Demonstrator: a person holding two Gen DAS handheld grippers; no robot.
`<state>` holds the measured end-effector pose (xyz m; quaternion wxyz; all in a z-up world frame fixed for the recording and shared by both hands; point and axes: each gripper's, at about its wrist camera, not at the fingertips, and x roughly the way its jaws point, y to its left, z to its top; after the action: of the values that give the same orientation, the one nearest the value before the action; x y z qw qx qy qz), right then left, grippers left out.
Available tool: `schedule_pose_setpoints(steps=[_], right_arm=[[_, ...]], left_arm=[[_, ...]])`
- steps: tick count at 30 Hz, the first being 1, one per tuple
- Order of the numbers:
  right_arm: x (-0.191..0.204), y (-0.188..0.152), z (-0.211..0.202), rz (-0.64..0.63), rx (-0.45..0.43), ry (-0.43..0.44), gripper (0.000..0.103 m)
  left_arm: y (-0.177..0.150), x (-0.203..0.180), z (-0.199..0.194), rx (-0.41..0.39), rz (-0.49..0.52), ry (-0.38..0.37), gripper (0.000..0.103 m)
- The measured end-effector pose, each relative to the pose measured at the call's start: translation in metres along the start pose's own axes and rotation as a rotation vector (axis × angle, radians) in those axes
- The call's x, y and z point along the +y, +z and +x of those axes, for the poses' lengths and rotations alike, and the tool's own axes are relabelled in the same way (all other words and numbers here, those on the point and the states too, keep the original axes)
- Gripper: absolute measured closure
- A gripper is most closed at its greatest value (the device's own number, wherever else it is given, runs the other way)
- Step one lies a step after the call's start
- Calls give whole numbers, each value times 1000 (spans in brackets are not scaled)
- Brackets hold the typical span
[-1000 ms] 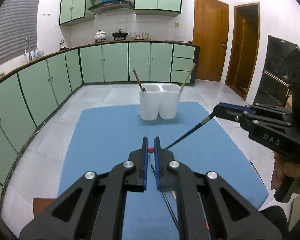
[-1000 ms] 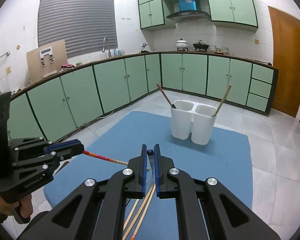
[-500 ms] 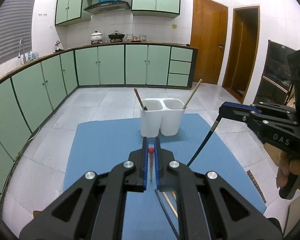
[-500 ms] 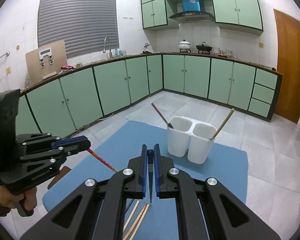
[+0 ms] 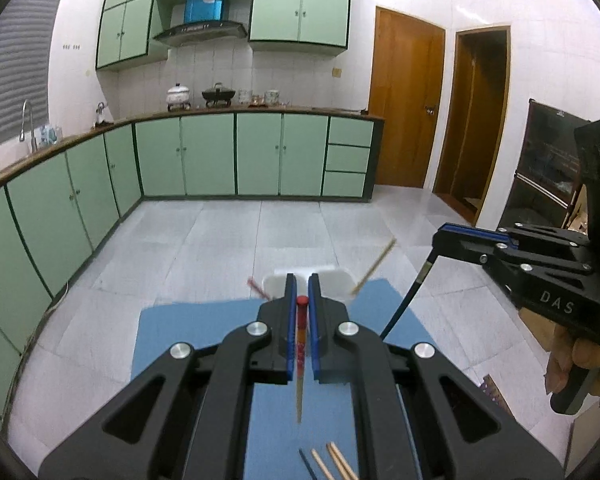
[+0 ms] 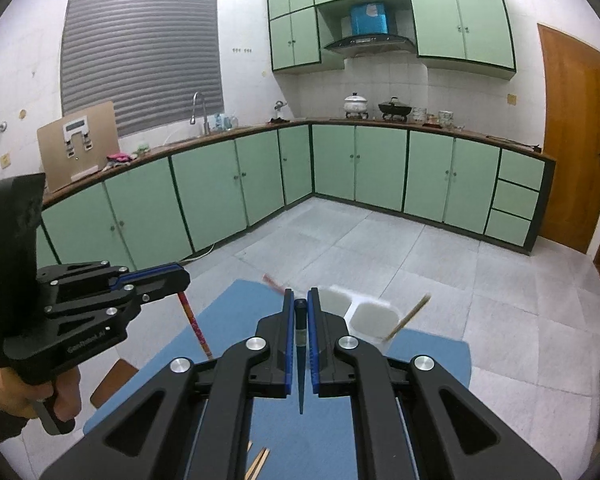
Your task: Organize utensils
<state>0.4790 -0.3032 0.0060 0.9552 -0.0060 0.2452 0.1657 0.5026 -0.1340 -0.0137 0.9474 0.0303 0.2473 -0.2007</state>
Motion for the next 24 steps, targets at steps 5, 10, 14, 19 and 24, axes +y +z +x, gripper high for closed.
schedule_pose_setpoints(steps=[5, 10, 14, 19, 24], right_arm=[[-14, 38, 11, -14, -18, -44, 97], [-29, 69, 23, -32, -40, -90, 97], [-42, 83, 40, -43, -47, -115, 97], [-65, 83, 72, -20, -33, -114, 97], [-80, 61, 108, 3, 13, -100, 97]], left_arm=[[37, -1, 18, -33, -12, 5, 98], [76, -3, 39, -85, -13, 25, 98], [98, -8, 61, -113, -12, 33, 98], [112, -12, 95, -125, 16, 43, 98], [94, -5, 136, -79, 9, 47, 98]])
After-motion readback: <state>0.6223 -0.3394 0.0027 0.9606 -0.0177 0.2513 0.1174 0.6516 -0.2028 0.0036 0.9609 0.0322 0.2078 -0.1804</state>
